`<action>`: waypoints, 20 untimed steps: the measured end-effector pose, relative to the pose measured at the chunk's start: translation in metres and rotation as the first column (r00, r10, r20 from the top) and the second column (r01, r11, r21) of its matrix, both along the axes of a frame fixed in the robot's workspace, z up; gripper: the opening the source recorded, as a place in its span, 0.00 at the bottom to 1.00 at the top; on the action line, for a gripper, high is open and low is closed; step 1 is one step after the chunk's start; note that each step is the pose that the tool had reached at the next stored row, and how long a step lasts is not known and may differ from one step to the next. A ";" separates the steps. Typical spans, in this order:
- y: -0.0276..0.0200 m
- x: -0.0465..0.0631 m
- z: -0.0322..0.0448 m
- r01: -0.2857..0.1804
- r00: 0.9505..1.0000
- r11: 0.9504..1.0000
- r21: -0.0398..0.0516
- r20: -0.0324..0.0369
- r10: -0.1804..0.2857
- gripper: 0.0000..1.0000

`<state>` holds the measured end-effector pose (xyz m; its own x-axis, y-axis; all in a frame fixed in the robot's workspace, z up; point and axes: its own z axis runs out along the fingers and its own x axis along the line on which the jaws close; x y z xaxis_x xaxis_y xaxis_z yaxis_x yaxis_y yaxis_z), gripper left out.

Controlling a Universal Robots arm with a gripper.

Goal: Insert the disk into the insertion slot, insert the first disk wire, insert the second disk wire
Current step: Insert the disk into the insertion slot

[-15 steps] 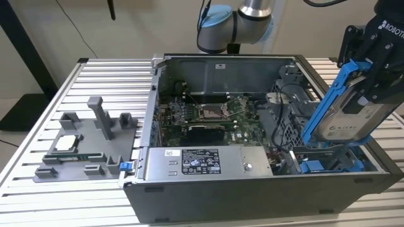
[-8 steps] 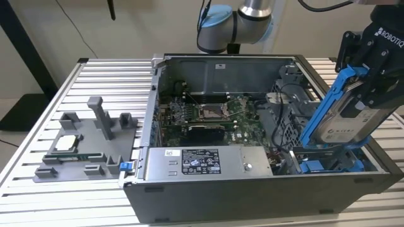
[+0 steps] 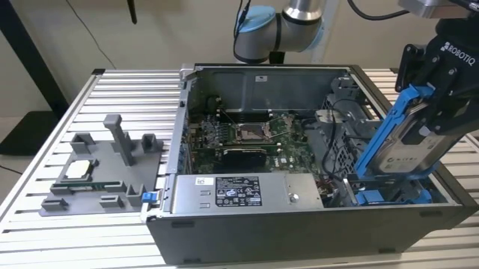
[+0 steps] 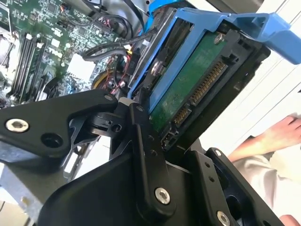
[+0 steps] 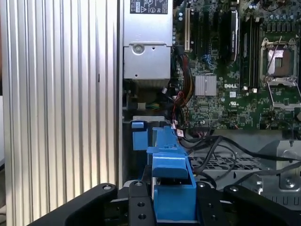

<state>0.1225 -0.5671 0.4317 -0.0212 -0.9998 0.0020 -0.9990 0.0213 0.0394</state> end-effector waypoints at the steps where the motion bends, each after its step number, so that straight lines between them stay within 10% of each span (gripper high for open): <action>1: -0.0002 0.000 -0.0010 0.000 1.000 1.000 0.000 0.000 0.000 0.00; 20: -0.0024 -0.002 -0.0181 0.000 1.000 1.000 0.000 0.000 0.000 0.00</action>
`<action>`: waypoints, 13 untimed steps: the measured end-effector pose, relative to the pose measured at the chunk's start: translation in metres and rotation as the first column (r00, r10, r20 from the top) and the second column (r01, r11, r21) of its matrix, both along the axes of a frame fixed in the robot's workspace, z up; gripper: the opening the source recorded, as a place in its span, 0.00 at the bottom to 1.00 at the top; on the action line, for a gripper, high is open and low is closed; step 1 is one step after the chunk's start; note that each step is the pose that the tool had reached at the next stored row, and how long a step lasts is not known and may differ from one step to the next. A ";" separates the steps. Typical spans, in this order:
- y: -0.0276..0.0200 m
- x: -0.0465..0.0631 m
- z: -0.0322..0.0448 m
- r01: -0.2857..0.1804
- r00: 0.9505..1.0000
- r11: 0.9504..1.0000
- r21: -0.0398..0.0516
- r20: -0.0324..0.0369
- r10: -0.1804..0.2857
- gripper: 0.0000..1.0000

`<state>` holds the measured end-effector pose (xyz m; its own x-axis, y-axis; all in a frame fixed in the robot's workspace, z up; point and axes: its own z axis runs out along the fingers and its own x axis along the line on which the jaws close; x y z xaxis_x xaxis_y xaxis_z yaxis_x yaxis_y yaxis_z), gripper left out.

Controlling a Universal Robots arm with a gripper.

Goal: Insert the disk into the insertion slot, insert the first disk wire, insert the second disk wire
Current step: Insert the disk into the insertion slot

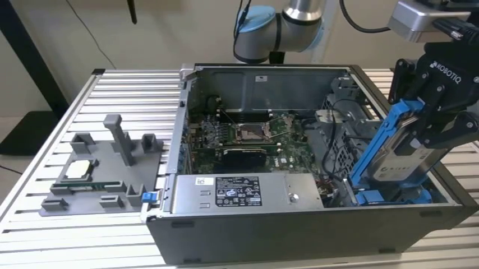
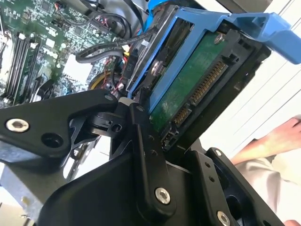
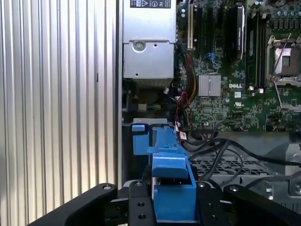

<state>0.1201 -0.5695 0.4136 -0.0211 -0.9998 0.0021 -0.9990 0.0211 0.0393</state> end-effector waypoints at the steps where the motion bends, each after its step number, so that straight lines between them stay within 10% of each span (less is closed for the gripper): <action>1: 0.0000 0.000 -0.0009 0.000 1.000 1.000 0.000 0.000 0.000 0.00; 13: 0.0003 -0.001 -0.0116 0.000 1.000 1.000 0.004 0.000 0.000 0.00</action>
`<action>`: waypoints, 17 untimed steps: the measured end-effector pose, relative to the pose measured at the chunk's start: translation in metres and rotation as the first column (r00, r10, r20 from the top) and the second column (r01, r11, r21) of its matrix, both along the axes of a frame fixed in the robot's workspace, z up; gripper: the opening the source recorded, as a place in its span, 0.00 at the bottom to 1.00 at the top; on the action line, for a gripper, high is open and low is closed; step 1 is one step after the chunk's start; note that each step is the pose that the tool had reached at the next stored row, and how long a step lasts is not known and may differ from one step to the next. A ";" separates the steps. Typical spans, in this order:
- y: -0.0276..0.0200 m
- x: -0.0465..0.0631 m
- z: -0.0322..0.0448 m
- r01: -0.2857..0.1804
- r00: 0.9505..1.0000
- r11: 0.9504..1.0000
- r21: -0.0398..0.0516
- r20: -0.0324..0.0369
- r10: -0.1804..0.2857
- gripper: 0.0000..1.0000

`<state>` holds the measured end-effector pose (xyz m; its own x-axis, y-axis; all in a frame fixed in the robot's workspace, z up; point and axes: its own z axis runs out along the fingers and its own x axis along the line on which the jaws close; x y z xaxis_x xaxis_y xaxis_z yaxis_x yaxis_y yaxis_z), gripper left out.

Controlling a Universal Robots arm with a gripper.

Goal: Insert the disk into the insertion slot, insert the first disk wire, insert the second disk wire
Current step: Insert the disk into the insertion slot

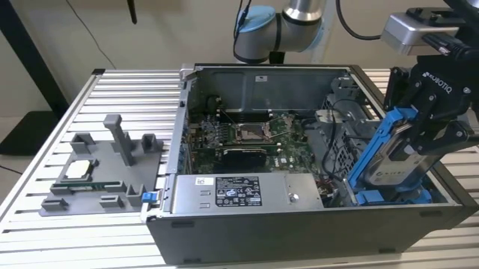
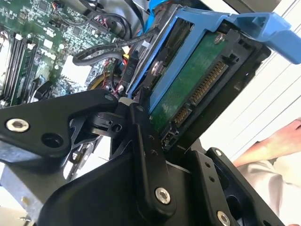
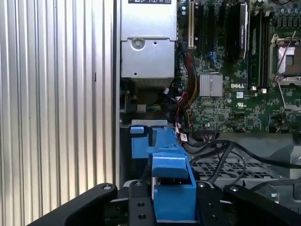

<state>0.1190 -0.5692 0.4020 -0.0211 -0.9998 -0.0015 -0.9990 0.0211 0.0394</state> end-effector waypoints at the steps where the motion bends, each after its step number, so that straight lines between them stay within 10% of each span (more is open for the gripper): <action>1: 0.0001 0.000 -0.0007 0.000 1.000 1.000 0.002 0.000 0.000 0.00; 14: 0.0006 0.000 -0.0105 0.000 1.000 1.000 0.018 0.000 0.000 0.00; 15: 0.0006 0.000 -0.0104 0.000 1.000 1.000 0.018 0.000 0.000 1.00; 17: 0.0005 0.000 -0.0105 0.000 1.000 1.000 0.017 0.000 0.000 1.00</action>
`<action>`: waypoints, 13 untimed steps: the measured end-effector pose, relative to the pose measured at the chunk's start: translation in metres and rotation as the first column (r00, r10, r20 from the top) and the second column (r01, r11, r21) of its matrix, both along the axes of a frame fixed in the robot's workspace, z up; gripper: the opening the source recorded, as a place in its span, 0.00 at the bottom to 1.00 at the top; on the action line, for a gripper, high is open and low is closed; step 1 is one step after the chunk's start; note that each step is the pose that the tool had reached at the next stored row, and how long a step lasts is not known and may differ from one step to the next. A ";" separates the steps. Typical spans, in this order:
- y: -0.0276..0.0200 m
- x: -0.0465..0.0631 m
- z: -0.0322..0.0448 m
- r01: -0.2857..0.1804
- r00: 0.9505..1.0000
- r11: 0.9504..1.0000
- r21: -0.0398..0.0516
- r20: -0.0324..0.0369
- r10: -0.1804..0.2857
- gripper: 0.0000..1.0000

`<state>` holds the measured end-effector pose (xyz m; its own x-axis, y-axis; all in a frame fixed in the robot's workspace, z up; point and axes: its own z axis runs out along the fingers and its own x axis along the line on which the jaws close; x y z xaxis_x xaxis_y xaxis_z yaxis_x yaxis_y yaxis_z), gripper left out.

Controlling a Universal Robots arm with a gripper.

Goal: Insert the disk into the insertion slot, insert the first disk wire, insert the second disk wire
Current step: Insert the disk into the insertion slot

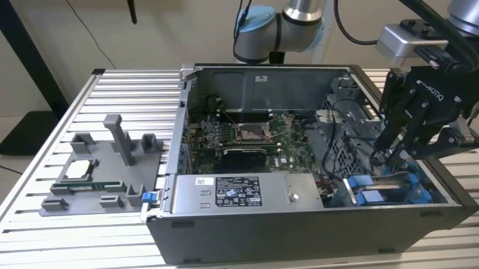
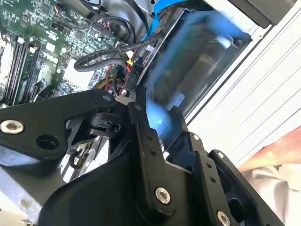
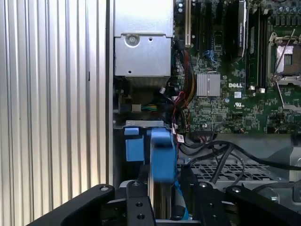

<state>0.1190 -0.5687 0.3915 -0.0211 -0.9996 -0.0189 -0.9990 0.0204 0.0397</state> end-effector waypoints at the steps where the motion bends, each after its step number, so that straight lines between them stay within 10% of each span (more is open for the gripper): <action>1: 0.0000 0.000 -0.0001 0.000 1.000 1.000 0.000 0.000 0.000 1.00; 10: 0.0004 0.000 0.0018 0.000 1.000 1.000 0.002 0.001 0.000 1.00; 13: 0.0013 -0.001 0.0017 0.000 1.000 1.000 0.015 0.006 0.000 1.00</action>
